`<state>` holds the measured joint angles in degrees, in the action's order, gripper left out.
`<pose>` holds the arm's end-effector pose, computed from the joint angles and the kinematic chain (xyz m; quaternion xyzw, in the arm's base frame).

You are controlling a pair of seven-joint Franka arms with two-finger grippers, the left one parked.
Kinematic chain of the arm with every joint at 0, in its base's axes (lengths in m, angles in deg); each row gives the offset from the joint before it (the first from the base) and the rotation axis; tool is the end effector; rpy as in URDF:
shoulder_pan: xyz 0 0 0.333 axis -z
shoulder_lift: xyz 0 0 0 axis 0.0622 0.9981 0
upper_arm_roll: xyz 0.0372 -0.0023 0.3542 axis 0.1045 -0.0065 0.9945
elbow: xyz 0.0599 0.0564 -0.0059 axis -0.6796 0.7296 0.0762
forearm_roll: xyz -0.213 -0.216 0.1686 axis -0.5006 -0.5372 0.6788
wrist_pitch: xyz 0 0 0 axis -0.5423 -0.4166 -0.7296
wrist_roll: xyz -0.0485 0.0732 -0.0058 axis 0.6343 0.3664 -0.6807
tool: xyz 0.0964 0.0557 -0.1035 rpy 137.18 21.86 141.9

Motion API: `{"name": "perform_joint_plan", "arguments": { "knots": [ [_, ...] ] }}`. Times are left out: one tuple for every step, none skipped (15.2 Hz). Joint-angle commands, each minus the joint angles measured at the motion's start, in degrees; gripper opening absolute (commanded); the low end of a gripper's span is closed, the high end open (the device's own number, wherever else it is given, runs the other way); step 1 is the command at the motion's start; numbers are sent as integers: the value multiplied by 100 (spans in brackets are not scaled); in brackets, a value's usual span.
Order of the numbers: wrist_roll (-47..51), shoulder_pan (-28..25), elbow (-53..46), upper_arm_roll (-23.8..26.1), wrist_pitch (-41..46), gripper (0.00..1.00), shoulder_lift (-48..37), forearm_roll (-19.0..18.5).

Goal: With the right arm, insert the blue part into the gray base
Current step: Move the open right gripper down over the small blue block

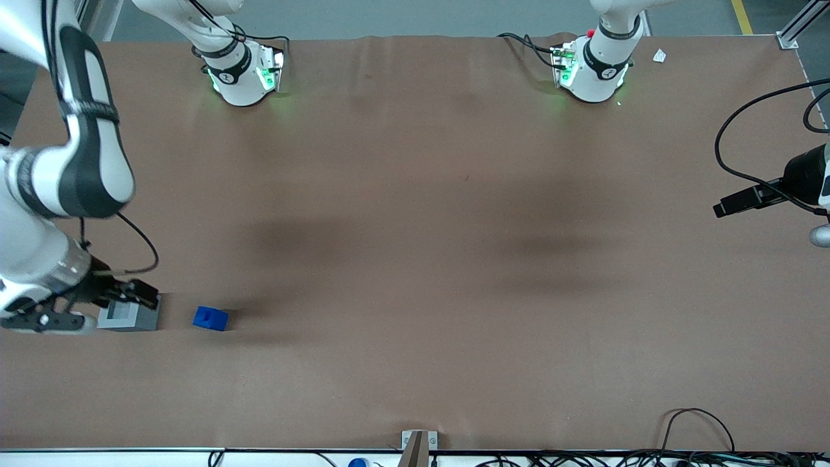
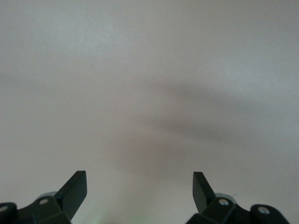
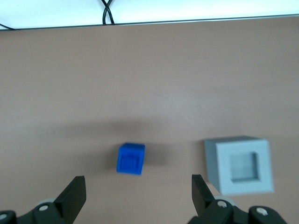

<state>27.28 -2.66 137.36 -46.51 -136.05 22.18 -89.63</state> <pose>0.6934 -0.0093 0.4084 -0.9965 0.0222 -0.0808 0.0005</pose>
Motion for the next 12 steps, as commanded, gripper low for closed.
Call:
{"name": "perform_joint_plan", "arguments": {
  "knots": [
    [78, -82, -335, 8, -102, 100, 485, 137],
    [182, -108, -335, 0, -365, 100, 634, 277],
    [366, -99, -335, 0, -620, 100, 827, 531],
    [394, -178, -282, -9, -944, 100, 916, 629],
    [394, -213, -169, -9, -1173, 100, 960, 613],
    [368, -205, 24, -18, -1358, 100, 1004, 586],
    [359, -231, 87, -27, -1430, 100, 1083, 534],
    [376, -222, 105, -35, -1431, 100, 1136, 533],
    [394, -196, 114, -44, -1431, 100, 1206, 525],
    [394, -170, 105, -53, -1422, 100, 1267, 516],
    [403, -161, 114, -71, -1404, 100, 1346, 507],
    [412, -161, 174, -166, -1396, 100, 1364, 507]
  ]
}}
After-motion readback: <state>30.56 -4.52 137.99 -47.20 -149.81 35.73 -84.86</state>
